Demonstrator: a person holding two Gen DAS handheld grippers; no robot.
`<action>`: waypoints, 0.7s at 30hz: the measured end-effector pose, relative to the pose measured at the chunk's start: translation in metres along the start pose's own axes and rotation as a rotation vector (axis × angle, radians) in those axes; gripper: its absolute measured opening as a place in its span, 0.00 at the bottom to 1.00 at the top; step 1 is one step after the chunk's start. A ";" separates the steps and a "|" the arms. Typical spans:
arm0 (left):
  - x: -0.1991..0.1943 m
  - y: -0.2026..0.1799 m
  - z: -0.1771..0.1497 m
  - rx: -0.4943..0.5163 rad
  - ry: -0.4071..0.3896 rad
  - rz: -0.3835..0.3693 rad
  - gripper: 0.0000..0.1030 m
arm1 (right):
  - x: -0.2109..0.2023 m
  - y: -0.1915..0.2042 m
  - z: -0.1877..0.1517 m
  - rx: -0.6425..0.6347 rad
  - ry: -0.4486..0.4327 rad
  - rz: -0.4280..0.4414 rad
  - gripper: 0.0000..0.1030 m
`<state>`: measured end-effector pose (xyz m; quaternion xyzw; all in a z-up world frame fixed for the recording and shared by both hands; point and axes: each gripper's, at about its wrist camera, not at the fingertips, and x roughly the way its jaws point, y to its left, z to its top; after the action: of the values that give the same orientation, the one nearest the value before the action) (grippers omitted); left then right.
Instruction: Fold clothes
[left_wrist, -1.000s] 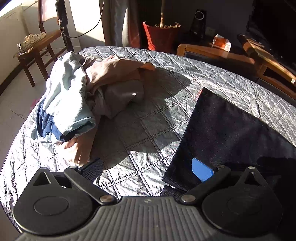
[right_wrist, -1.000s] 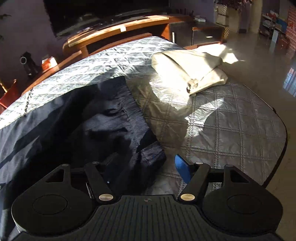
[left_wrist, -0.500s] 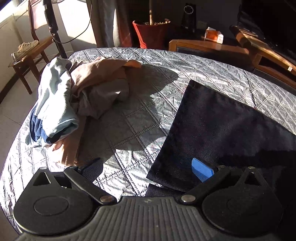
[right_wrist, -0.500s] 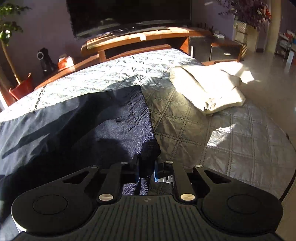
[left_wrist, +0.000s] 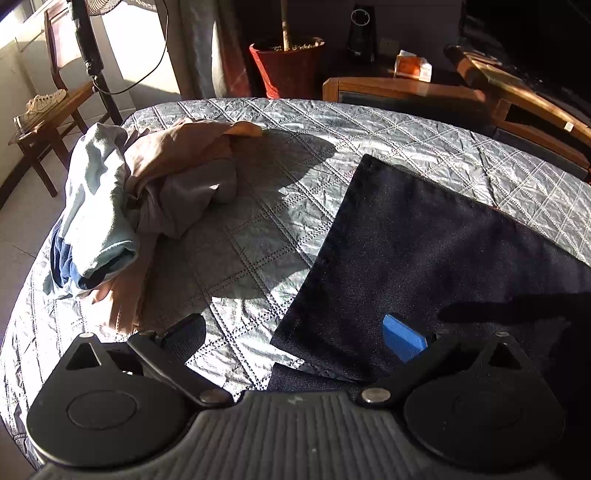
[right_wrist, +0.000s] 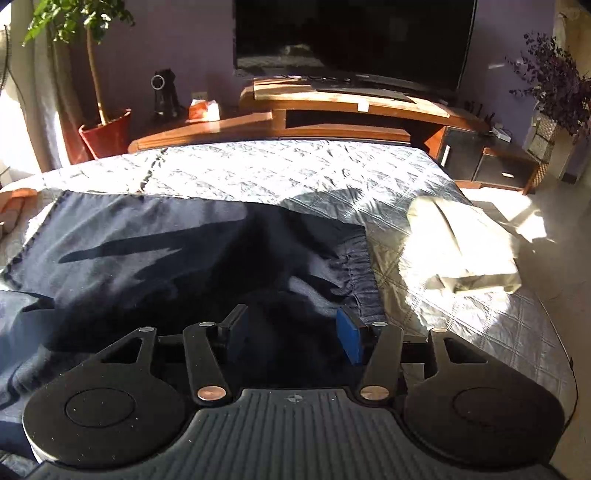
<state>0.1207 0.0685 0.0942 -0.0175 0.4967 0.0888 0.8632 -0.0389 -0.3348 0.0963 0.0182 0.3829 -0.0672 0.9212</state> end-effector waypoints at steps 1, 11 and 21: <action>0.000 0.003 0.001 -0.008 -0.001 0.006 0.99 | 0.010 0.014 0.012 -0.042 -0.006 0.014 0.72; 0.006 0.010 0.001 0.030 0.006 0.034 0.99 | 0.160 0.146 0.115 -0.492 0.001 0.297 0.82; 0.011 0.033 0.013 -0.006 0.020 0.032 0.99 | 0.238 0.194 0.136 -0.492 0.188 0.391 0.28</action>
<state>0.1318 0.1044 0.0934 -0.0130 0.5051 0.1041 0.8566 0.2497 -0.1803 0.0199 -0.1259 0.4602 0.2074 0.8540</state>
